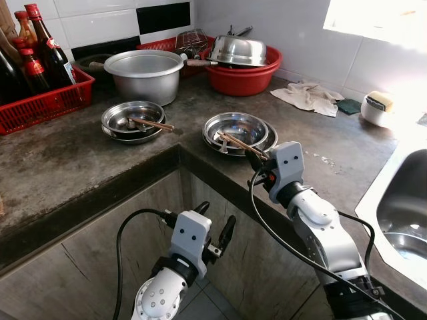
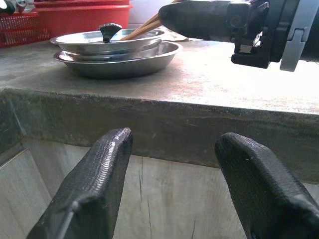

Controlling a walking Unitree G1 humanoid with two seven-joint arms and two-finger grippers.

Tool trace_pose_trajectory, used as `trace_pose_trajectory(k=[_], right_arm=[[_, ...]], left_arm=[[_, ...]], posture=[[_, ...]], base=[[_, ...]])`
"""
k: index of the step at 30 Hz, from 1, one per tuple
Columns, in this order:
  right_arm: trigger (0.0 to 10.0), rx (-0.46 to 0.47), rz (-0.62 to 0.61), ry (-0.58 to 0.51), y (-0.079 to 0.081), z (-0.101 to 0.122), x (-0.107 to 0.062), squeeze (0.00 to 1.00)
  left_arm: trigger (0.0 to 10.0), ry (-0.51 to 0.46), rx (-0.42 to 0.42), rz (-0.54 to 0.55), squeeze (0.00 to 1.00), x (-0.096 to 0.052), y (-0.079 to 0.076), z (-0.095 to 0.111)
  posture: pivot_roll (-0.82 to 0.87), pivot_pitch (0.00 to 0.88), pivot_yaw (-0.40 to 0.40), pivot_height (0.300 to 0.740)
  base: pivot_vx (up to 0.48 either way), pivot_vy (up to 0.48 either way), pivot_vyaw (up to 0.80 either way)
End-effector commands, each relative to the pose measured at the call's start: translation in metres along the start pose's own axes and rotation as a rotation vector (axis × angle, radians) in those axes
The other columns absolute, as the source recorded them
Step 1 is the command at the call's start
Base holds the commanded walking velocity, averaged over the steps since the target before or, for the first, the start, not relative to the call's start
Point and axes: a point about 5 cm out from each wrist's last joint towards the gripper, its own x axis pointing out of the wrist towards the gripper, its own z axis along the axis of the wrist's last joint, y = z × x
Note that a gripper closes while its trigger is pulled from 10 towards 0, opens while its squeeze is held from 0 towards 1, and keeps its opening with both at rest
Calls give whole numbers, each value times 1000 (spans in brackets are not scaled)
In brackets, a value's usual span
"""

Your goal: Kitchen organization

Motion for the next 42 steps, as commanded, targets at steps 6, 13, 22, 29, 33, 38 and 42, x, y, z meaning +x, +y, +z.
trace_pose_trajectory(k=[6,13,22,29,33,38,42], right_arm=[[10000,-32,-7,-13,-2,4,2,0],[10000,-30,0,-13,1,3,3,0],[7804,-43,-9,-8,-2,5,7,0],[0,-41,-11,-1,-2,4,10,0],[0,-42,-14,-8,-3,6,11,0],[0,-46,-15,-12,-5,8,11,0],[0,-41,-25,-22,-6,9,12,0]], left_arm=[[10000,-17,7,-9,0,0,-2,3],[10000,-18,6,-10,0,0,-2,3],[10000,-17,7,-6,0,1,-1,3],[10000,-17,7,-3,0,1,-1,3],[10000,-17,7,0,0,2,0,3],[10000,-15,8,1,0,2,0,3],[10000,-15,10,4,0,2,0,3]], posture=[[124,13,-62,740],[123,15,-63,740],[123,24,-62,740],[125,28,-65,740],[124,28,-66,740],[123,29,-66,740],[125,31,-66,740]], base=[[0,0,0],[0,0,0],[0,0,0],[0,0,0],[0,0,0],[0,0,0],[0,0,0]])
